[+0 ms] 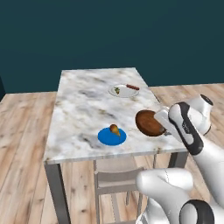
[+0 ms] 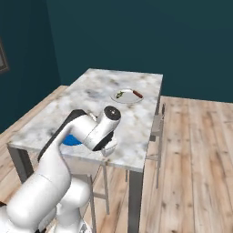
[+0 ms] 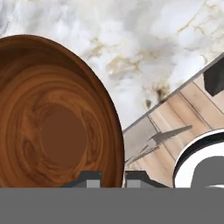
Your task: Take the smaller bowl and place it next to the appetizer plate on the dining counter , and place the larger bowl next to the plate with cooked food.
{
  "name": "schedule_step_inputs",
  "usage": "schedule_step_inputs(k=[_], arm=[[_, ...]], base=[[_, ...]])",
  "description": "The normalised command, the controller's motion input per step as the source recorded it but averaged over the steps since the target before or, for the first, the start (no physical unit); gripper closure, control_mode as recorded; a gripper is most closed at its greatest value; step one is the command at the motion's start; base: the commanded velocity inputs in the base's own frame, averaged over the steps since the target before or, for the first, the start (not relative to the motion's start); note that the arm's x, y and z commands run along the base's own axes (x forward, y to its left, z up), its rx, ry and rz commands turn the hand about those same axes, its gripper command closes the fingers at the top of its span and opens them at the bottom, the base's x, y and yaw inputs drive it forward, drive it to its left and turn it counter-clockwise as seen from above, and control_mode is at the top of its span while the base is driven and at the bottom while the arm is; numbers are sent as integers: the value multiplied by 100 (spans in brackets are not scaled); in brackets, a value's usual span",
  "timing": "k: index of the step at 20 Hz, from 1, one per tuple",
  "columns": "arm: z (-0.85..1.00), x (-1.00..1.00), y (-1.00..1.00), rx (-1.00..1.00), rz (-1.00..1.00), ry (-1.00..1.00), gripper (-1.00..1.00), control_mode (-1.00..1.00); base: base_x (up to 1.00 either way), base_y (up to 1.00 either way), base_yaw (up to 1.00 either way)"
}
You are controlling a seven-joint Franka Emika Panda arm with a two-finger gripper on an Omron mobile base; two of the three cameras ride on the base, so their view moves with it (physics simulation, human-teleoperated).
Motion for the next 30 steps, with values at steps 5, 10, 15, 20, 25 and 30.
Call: schedule_step_inputs(k=[5,10,15,20,25,30], arm=[[-46,97,1,0,12,11,100,-100],[-40,58,0,-3,8,4,100,-100],[-33,17,4,-9,0,0,100,-100],[-41,32,12,-7,0,0,100,-100],[-37,32,8,-4,0,0,100,-100],[-27,15,0,0,0,0,100,-100]], base=[[0,0,0],[0,0,0],[0,0,0],[0,0,0],[0,0,0],[0,0,0]])
